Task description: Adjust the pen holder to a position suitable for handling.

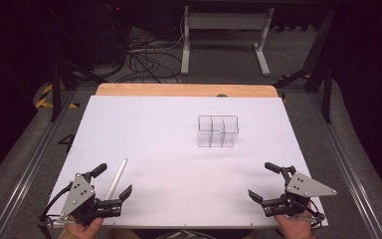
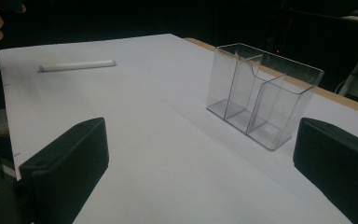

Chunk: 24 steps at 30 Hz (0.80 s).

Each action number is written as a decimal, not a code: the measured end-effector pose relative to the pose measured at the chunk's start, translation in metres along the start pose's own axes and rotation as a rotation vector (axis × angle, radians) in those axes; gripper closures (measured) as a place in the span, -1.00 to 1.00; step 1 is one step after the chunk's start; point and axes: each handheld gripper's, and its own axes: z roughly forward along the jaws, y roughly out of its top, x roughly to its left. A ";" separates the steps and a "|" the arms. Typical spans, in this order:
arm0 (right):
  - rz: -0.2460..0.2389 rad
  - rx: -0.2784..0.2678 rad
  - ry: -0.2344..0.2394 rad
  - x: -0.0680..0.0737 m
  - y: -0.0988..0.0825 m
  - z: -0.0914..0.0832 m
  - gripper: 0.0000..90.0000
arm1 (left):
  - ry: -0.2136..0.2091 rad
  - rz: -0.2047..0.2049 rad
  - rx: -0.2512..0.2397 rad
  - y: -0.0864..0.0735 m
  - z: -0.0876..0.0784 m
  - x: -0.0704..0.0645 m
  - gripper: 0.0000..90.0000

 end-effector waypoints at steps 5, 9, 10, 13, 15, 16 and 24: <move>-0.006 0.007 -0.003 0.000 0.000 0.000 -0.88 | -0.001 0.003 0.004 0.000 0.000 -0.001 -0.92; -0.005 0.008 -0.002 0.000 0.000 0.000 -0.87 | 0.001 -0.001 0.000 0.001 -0.001 -0.001 -0.92; -0.008 0.010 -0.002 0.000 0.001 0.000 -0.87 | -0.005 -0.006 0.011 0.001 -0.002 0.000 -0.91; -0.015 0.017 -0.008 0.001 0.001 0.001 -0.86 | -0.006 -0.012 0.027 0.001 -0.001 0.001 -0.90; -0.026 0.031 -0.018 0.000 0.002 0.001 -0.86 | -0.011 -0.011 0.036 0.003 -0.001 0.001 -0.90; -0.025 0.035 -0.020 -0.001 0.001 0.001 -0.86 | -0.004 -0.001 0.041 0.004 -0.002 0.000 -0.90; -0.034 0.051 -0.016 0.000 0.002 0.004 -0.86 | 0.011 0.021 0.022 0.003 -0.004 0.000 -0.89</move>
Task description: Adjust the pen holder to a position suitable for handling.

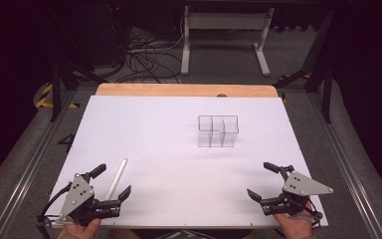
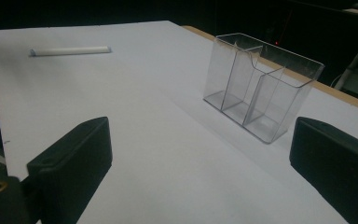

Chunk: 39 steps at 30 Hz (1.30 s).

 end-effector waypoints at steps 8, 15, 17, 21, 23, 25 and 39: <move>0.033 0.015 0.009 -0.006 0.008 0.003 -0.81 | -0.005 -0.014 -0.011 -0.001 0.000 0.001 -0.88; 0.026 0.036 0.028 -0.013 0.019 0.010 -0.80 | 0.007 -0.014 -0.004 -0.001 0.000 0.001 -0.88; 0.023 0.035 0.029 -0.014 0.022 0.011 -0.80 | 0.006 -0.015 -0.002 -0.001 0.000 0.001 -0.88; 0.013 0.032 0.039 -0.019 0.031 0.017 -0.80 | 0.008 -0.011 -0.002 -0.001 0.000 0.000 -0.88; 0.012 0.041 0.041 -0.019 0.030 0.020 -0.80 | 0.007 -0.013 -0.002 -0.001 0.000 0.000 -0.88; 0.015 0.055 0.044 -0.020 0.031 0.024 -0.80 | 0.007 -0.009 -0.002 -0.001 0.000 0.000 -0.88; -0.002 0.080 0.056 -0.028 0.050 0.031 -0.81 | 0.005 -0.012 0.001 -0.001 0.001 0.000 -0.88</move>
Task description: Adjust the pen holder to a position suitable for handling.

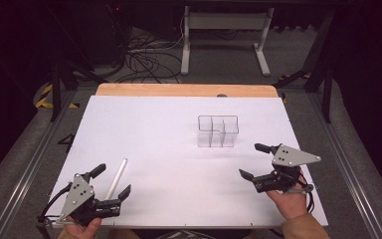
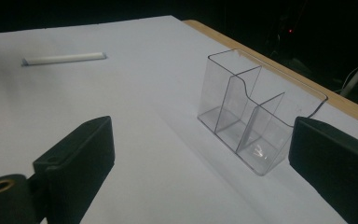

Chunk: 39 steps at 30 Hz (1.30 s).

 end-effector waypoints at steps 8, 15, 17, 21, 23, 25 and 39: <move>-0.044 0.073 0.049 -0.005 0.019 0.007 -0.67 | 0.000 -0.003 0.000 0.000 0.000 0.000 -0.88; -0.080 0.159 0.083 -0.014 0.034 0.024 -0.62 | 0.015 -0.008 0.001 0.000 0.000 0.002 -0.87; -0.103 0.208 0.085 -0.015 0.038 0.031 -0.61 | 0.029 -0.014 0.001 0.000 0.000 0.002 -0.86; -0.137 0.244 0.090 -0.017 0.045 0.039 -0.59 | 0.027 -0.028 0.002 -0.001 0.000 0.004 -0.86; -0.142 0.250 0.090 -0.018 0.047 0.041 -0.58 | 0.024 -0.028 0.004 -0.001 0.000 0.004 -0.86; -0.150 0.260 0.093 -0.021 0.049 0.044 -0.55 | 0.023 -0.022 0.004 -0.001 0.000 0.004 -0.86; -0.230 0.383 0.100 -0.033 0.065 0.085 -0.23 | 0.019 -0.025 0.007 -0.001 0.001 0.004 -0.86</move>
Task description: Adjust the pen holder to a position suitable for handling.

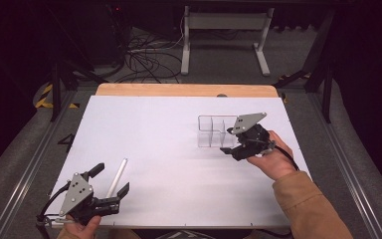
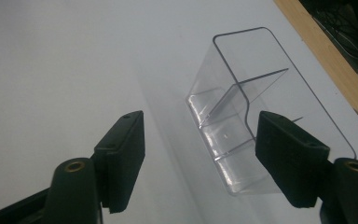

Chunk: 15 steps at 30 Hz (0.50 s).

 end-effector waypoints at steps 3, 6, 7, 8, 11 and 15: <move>-0.012 0.022 -0.002 -0.005 0.003 0.008 -0.16 | -0.001 0.000 0.001 0.000 0.000 0.000 -0.86; -0.025 0.042 -0.003 -0.008 0.004 0.013 -0.11 | -0.002 0.002 0.003 0.000 0.000 0.001 -0.86; -0.038 0.056 0.002 -0.009 0.006 0.015 -0.08 | -0.002 0.001 0.005 0.000 0.000 0.001 -0.86; -0.046 0.065 -0.018 -0.010 0.009 0.019 -0.04 | 0.000 0.001 0.005 0.000 0.001 0.001 -0.86; -0.055 0.069 -0.035 -0.012 0.010 0.024 0.00 | 0.003 -0.001 0.000 0.000 0.000 0.001 -0.86; -0.077 0.096 -0.049 -0.018 0.012 0.034 0.06 | 0.001 0.000 0.003 0.000 0.000 0.001 -0.86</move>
